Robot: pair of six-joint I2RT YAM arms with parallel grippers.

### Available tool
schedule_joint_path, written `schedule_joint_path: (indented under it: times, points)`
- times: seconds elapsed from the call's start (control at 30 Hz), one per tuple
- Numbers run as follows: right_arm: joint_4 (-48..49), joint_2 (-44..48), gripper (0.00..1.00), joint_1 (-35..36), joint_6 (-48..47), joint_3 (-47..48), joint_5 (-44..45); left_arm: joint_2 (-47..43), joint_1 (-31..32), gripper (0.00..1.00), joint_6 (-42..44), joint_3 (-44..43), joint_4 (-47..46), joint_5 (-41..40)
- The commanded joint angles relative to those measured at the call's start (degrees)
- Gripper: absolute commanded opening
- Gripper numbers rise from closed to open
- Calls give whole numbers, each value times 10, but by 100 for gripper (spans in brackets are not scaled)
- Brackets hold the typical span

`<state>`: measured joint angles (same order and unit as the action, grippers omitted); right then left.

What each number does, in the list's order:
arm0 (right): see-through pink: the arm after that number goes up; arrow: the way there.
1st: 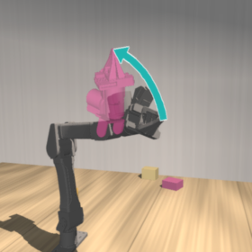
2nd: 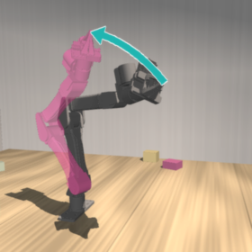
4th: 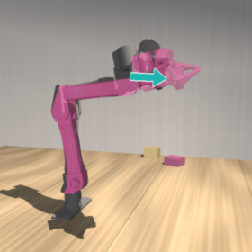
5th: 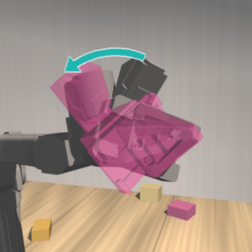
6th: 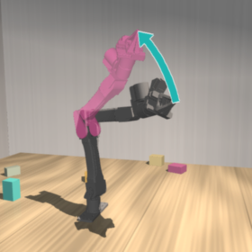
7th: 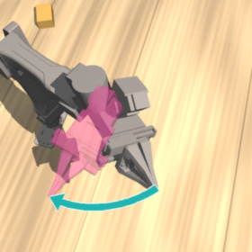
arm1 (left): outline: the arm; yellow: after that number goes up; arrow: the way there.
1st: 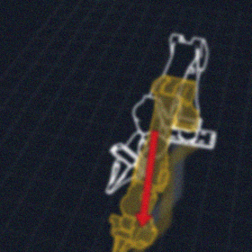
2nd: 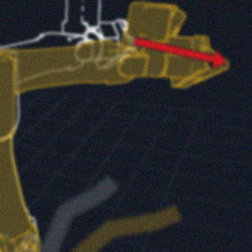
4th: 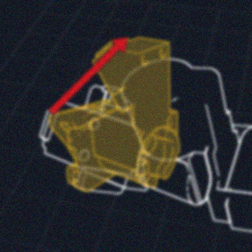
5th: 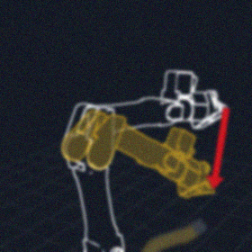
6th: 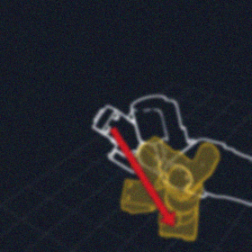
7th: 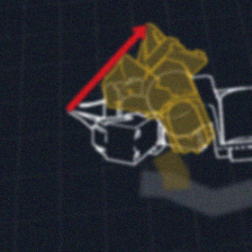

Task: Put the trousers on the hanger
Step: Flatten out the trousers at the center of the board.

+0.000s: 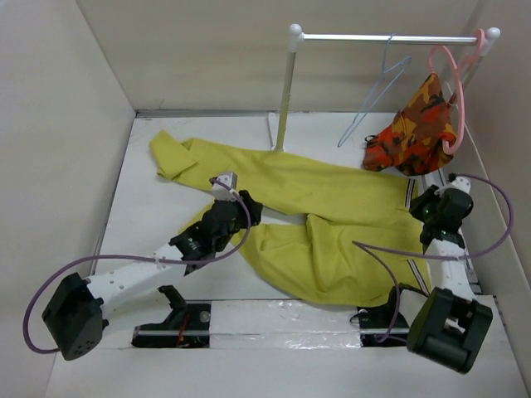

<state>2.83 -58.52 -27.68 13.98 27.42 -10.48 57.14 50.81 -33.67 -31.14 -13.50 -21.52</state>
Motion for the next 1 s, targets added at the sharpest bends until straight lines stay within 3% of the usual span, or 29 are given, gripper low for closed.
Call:
schedule_joint_path:
  times: [0.0,0.03,0.1,0.23,0.33,0.4,0.43,0.6,0.67,0.9,0.97]
  points:
    - [20,60,14,79,-11,-10,-37,16,-74,38,-17,-29,-26,11]
    - [16,72,0,123,-13,-15,-35,29,-97,34,-17,-34,-38,24]
    - [37,95,0,174,-14,-39,-59,79,-140,30,-19,-67,-32,54]
    - [90,105,0,317,-2,-82,-51,178,-210,0,-12,-146,20,40]
    - [139,89,0,415,-12,-84,-38,240,-227,0,-3,-203,56,3]
    - [137,65,2,471,-31,-71,-12,289,-251,9,11,-249,81,-26]
    - [138,58,5,485,-45,-68,-3,308,-263,19,10,-267,112,-25]
    - [177,17,35,508,-72,-65,-23,400,-330,36,28,-357,164,-43]
    - [184,7,40,503,-77,-66,-51,422,-346,37,33,-391,203,-56]
    - [199,10,40,514,-76,-73,-71,524,-366,33,235,-520,232,-81]
    - [198,14,40,519,-77,-72,-70,549,-366,32,258,-549,264,-78]
